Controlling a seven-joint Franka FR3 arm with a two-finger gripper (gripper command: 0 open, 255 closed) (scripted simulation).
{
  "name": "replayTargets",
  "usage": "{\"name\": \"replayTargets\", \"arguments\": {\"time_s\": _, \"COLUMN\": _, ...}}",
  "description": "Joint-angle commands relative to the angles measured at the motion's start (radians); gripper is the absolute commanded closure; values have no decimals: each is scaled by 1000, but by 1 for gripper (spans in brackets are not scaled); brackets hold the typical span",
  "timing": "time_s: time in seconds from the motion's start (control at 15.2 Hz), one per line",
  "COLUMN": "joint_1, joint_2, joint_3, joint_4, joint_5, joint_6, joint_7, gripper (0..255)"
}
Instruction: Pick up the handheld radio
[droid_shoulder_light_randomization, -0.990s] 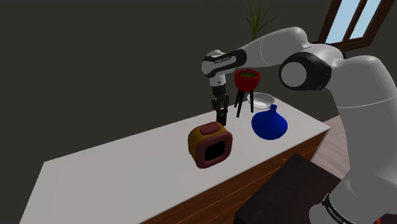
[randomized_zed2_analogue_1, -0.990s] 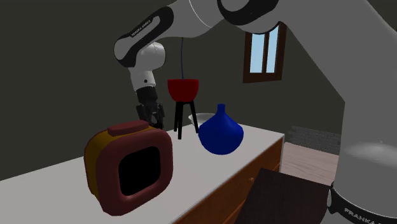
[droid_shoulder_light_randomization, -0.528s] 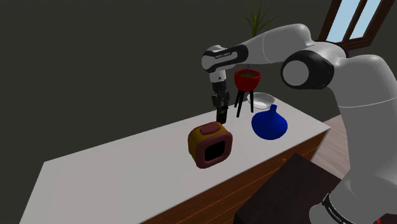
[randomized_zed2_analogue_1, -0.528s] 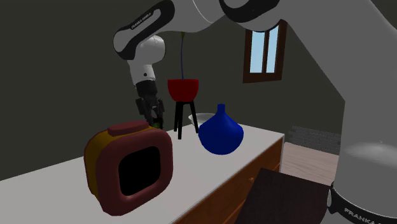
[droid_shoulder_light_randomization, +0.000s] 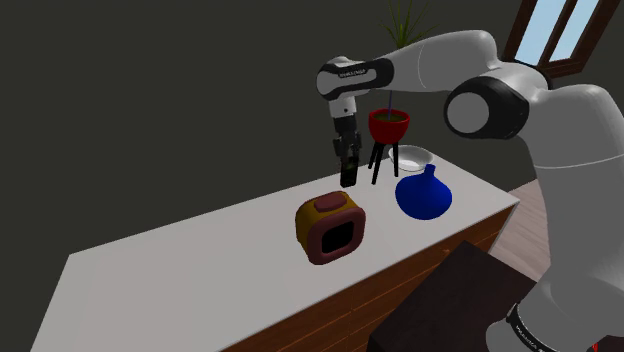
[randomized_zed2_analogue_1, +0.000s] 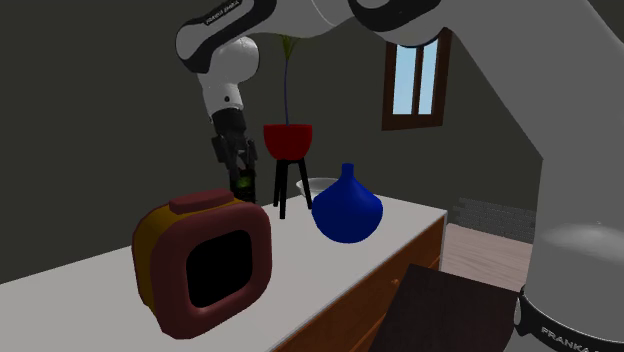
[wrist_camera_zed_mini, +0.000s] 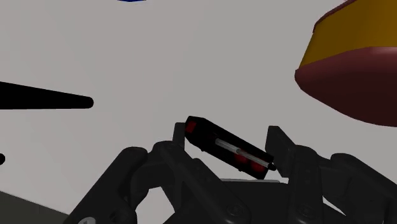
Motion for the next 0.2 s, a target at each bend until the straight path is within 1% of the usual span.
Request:
{"name": "replayTargets", "arguments": {"time_s": 0.0, "joint_1": 0, "joint_2": -8, "joint_3": 0, "joint_4": 16, "joint_5": 0, "joint_6": -24, "joint_7": 2, "gripper": 255}}
{"name": "replayTargets", "arguments": {"time_s": 0.13, "joint_1": 0, "joint_2": -8, "joint_3": 0, "joint_4": 18, "joint_5": 0, "joint_6": -26, "joint_7": 2, "gripper": 255}}
